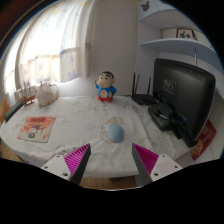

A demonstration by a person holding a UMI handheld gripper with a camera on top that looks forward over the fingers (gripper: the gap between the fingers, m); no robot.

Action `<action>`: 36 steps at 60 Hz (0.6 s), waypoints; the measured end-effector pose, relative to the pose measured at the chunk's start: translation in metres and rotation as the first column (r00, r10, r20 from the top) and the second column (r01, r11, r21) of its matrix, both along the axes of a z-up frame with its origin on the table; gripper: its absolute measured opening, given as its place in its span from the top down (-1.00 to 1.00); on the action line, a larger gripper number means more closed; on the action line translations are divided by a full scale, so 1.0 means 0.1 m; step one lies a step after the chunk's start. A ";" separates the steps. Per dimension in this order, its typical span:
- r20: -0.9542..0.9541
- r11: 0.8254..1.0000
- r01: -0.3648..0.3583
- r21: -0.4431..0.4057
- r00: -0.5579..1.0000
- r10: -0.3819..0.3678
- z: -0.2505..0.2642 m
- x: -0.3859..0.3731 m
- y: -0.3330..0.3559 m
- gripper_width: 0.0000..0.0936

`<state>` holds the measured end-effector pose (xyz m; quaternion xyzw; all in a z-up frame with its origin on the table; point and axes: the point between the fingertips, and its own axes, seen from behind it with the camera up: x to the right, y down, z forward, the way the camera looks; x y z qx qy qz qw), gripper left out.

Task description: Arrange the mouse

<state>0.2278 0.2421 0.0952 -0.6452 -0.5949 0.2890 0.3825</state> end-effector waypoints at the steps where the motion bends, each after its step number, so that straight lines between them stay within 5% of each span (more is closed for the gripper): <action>1: 0.003 1.000 0.002 -0.004 1.000 -0.002 -0.04 -0.04 0.02 -0.82; 36: 0.070 0.998 -0.040 -0.058 0.997 0.044 -1.09 -1.45 0.46 -0.83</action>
